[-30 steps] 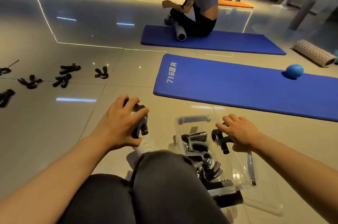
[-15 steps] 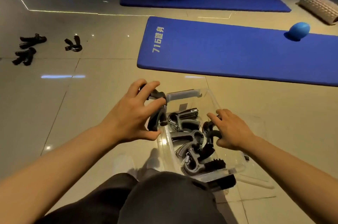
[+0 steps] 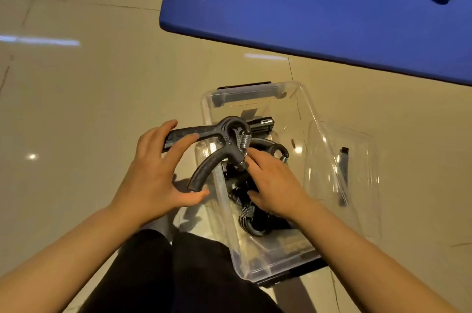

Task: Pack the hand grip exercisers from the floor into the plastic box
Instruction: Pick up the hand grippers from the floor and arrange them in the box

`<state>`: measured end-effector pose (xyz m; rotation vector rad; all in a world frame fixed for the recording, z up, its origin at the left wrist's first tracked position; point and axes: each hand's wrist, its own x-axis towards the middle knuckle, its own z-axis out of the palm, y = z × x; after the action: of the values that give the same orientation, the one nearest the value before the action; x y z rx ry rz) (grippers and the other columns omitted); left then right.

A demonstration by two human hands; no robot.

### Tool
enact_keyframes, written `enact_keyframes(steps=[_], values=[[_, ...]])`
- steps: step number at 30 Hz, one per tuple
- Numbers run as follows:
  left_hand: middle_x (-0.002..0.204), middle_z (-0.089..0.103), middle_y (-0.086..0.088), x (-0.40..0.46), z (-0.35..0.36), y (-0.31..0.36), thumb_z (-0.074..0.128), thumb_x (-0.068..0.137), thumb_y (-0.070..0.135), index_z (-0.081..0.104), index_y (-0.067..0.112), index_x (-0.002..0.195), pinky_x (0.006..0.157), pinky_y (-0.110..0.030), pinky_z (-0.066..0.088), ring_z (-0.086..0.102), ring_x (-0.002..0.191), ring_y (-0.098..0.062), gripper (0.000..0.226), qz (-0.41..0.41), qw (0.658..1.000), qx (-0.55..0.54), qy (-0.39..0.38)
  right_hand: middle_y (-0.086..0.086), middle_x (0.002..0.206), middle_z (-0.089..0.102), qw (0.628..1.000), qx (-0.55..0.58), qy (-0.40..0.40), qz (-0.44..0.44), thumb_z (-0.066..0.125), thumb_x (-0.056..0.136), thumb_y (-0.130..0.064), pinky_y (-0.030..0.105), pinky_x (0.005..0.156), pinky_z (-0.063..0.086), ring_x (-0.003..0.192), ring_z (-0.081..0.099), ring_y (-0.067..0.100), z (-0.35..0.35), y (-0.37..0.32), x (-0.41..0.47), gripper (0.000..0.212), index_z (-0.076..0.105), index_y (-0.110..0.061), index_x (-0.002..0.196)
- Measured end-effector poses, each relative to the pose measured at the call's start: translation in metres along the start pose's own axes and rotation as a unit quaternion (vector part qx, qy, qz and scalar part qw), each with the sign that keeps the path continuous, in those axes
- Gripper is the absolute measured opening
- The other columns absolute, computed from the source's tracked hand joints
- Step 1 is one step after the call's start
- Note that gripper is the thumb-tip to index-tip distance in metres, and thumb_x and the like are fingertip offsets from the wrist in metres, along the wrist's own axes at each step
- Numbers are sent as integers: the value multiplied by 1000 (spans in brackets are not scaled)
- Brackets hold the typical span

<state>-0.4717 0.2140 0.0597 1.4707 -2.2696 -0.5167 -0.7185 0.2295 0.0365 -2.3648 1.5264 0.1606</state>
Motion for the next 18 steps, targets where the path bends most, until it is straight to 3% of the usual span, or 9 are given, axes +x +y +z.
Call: enact_keyframes(steps=[3, 7, 10, 13, 15, 18], values=[[140, 37, -14, 0, 4, 1, 58, 53, 72, 36, 24, 138, 95, -37, 29, 32, 124, -31, 100, -53, 998, -23, -9, 2, 149, 31, 994, 93, -8, 57, 73, 75, -34, 33, 112, 29, 135, 31, 20, 19, 12, -7, 87, 27, -20, 146], [141, 37, -10, 10, 2, 4, 57, 51, 74, 33, 26, 140, 98, -36, 27, 30, 126, -31, 104, -105, 994, -35, 9, -2, 152, 27, 980, 149, 5, 128, 75, 74, -40, 32, 114, 21, 139, 24, 18, 23, 31, -12, 89, 27, -22, 147], [135, 39, -8, 18, 1, 4, 57, 51, 73, 33, 25, 140, 95, -35, 31, 30, 122, -30, 104, -122, 992, -29, 17, 0, 155, 21, 990, 99, -17, 97, 77, 70, -48, 42, 118, 16, 143, 16, 21, 24, 33, -4, 98, 23, -24, 148], [135, 38, -6, 18, 2, 7, 56, 51, 72, 31, 28, 141, 94, -30, 27, 28, 123, -27, 104, -135, 990, -35, 11, -1, 157, 14, 997, 43, -51, 49, 76, 69, -50, 43, 118, 0, 145, 6, 20, 28, 24, 9, 104, 15, -27, 150], [135, 36, -5, 16, 4, 9, 55, 51, 72, 31, 29, 140, 93, -29, 27, 27, 124, -25, 103, -142, 989, -40, 9, 1, 156, 17, 998, 24, -51, 33, 75, 69, -51, 45, 118, -1, 145, 7, 22, 31, 17, 17, 104, 15, -25, 150], [134, 35, -5, 13, 6, 10, 56, 51, 72, 32, 28, 140, 93, -29, 28, 26, 124, -24, 102, -142, 989, -44, 6, 9, 146, 33, 999, 9, -30, 24, 75, 69, -49, 48, 117, 10, 138, 25, 28, 34, 11, 24, 97, 27, -18, 146]])
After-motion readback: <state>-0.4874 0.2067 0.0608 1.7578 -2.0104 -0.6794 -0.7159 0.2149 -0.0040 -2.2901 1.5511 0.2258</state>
